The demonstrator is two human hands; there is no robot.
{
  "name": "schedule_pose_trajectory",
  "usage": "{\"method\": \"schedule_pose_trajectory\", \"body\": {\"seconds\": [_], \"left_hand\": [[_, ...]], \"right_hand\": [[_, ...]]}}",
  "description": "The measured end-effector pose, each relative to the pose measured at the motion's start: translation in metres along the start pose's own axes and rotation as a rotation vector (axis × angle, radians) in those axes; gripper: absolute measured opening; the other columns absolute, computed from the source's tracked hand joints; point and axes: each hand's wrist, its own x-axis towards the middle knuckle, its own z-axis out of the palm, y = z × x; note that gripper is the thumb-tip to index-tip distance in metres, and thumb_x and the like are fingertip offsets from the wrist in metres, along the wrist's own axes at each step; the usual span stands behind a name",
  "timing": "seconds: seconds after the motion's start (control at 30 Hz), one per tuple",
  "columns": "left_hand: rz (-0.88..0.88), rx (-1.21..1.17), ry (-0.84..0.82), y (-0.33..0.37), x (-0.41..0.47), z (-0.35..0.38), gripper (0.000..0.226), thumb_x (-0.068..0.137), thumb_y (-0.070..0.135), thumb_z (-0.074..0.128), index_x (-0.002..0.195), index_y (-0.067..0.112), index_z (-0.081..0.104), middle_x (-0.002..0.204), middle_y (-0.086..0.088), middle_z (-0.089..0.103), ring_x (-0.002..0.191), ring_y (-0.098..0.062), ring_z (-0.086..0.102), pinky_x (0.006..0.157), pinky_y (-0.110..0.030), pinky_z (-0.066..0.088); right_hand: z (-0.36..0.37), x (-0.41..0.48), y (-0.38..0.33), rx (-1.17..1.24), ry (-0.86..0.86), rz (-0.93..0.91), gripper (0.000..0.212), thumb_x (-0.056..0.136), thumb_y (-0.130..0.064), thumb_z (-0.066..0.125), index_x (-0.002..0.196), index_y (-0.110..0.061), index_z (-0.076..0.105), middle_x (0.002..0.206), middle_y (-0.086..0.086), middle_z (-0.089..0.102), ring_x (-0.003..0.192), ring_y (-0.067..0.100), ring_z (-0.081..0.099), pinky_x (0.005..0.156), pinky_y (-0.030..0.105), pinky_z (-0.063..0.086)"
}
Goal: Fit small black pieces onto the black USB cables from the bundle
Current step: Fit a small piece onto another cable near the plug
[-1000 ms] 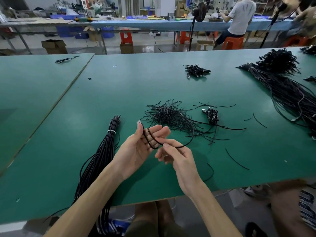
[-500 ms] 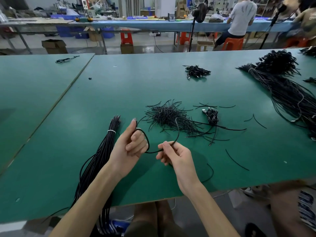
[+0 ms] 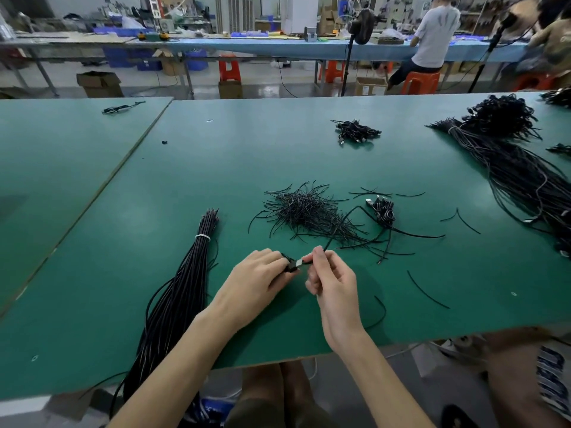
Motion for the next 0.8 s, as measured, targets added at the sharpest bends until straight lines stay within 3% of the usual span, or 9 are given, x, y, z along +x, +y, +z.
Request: {"method": "schedule_pose_trajectory", "body": {"seconds": [0.1, 0.17, 0.23, 0.4, 0.47, 0.57, 0.63, 0.73, 0.8], "left_hand": [[-0.029, 0.022, -0.031, -0.0021, -0.0004, -0.0017, 0.02, 0.105, 0.025, 0.058, 0.112, 0.011, 0.07, 0.119, 0.003, 0.07, 0.116, -0.019, 0.061, 0.102, -0.034, 0.049], [-0.067, -0.039, -0.087, -0.0011, 0.0, -0.0015, 0.034, 0.106, 0.026, 0.053, 0.136, 0.012, 0.063, 0.149, 0.005, 0.056, 0.145, -0.011, 0.043, 0.119, -0.03, 0.035], [-0.104, -0.101, -0.102, 0.0013, 0.0017, -0.0026, 0.044, 0.107, 0.027, 0.051, 0.149, 0.014, 0.052, 0.157, 0.01, 0.044, 0.151, -0.004, 0.03, 0.123, -0.024, 0.026], [-0.141, -0.148, -0.054, 0.0006, 0.001, -0.0033, 0.035, 0.106, 0.023, 0.053, 0.139, 0.015, 0.062, 0.151, 0.013, 0.052, 0.146, 0.0, 0.037, 0.118, -0.022, 0.034], [-0.144, -0.115, -0.035, 0.0005, 0.0001, -0.0021, 0.028, 0.105, 0.021, 0.055, 0.129, 0.014, 0.067, 0.142, 0.008, 0.062, 0.139, -0.009, 0.05, 0.111, -0.026, 0.043], [-0.171, -0.102, -0.002, 0.0022, -0.0002, -0.0026, 0.012, 0.104, 0.021, 0.058, 0.098, 0.014, 0.065, 0.098, 0.007, 0.068, 0.099, -0.023, 0.064, 0.079, -0.031, 0.045], [-0.198, -0.159, 0.033, 0.0027, -0.0007, -0.0015, 0.017, 0.104, 0.023, 0.056, 0.094, 0.012, 0.063, 0.083, 0.015, 0.057, 0.08, -0.013, 0.057, 0.071, -0.027, 0.038], [-0.29, -0.424, 0.068, 0.0029, 0.0017, -0.0037, 0.028, 0.106, 0.025, 0.052, 0.117, 0.01, 0.073, 0.091, 0.018, 0.07, 0.071, 0.011, 0.057, 0.069, -0.012, 0.041], [-0.332, -0.717, 0.026, 0.005, 0.0039, -0.006, 0.036, 0.108, 0.03, 0.046, 0.127, 0.013, 0.071, 0.116, 0.008, 0.076, 0.103, 0.008, 0.066, 0.093, -0.016, 0.048]], "right_hand": [[0.0007, -0.002, -0.0025, 0.008, -0.038, -0.008, 0.029, 0.106, -0.022, 0.055, 0.094, -0.011, 0.079, 0.07, 0.005, 0.06, 0.063, 0.012, 0.048, 0.055, 0.021, 0.039], [0.0009, -0.0034, -0.0054, 0.018, -0.062, 0.008, 0.029, 0.106, -0.017, 0.054, 0.094, -0.01, 0.08, 0.072, 0.008, 0.064, 0.064, 0.013, 0.051, 0.055, 0.022, 0.04], [0.0011, -0.0042, -0.0076, 0.035, -0.075, 0.028, 0.031, 0.106, -0.014, 0.053, 0.093, -0.012, 0.081, 0.07, 0.008, 0.063, 0.063, 0.013, 0.051, 0.054, 0.023, 0.04], [0.001, -0.0049, -0.0086, 0.084, -0.1, 0.056, 0.039, 0.106, -0.009, 0.047, 0.091, -0.017, 0.082, 0.07, 0.006, 0.061, 0.062, 0.013, 0.048, 0.054, 0.023, 0.037], [-0.0004, -0.0044, -0.0086, 0.105, -0.11, 0.061, 0.038, 0.106, -0.009, 0.045, 0.096, -0.012, 0.081, 0.071, 0.006, 0.06, 0.063, 0.012, 0.048, 0.055, 0.024, 0.037], [-0.003, -0.004, -0.0075, 0.134, -0.103, 0.069, 0.039, 0.107, -0.009, 0.043, 0.096, -0.009, 0.081, 0.071, 0.006, 0.061, 0.064, 0.013, 0.05, 0.056, 0.024, 0.038], [-0.0034, -0.0045, -0.0066, 0.095, -0.124, 0.062, 0.038, 0.106, -0.009, 0.044, 0.099, -0.01, 0.081, 0.071, 0.006, 0.063, 0.064, 0.012, 0.051, 0.057, 0.023, 0.039], [-0.002, -0.0058, -0.0069, -0.002, -0.185, 0.038, 0.034, 0.105, -0.007, 0.047, 0.105, -0.014, 0.081, 0.07, 0.006, 0.063, 0.064, 0.012, 0.051, 0.058, 0.02, 0.041], [-0.0016, -0.0058, -0.0073, -0.026, -0.213, 0.025, 0.033, 0.104, -0.006, 0.049, 0.107, -0.016, 0.081, 0.069, 0.005, 0.063, 0.064, 0.012, 0.052, 0.06, 0.02, 0.042]]}}
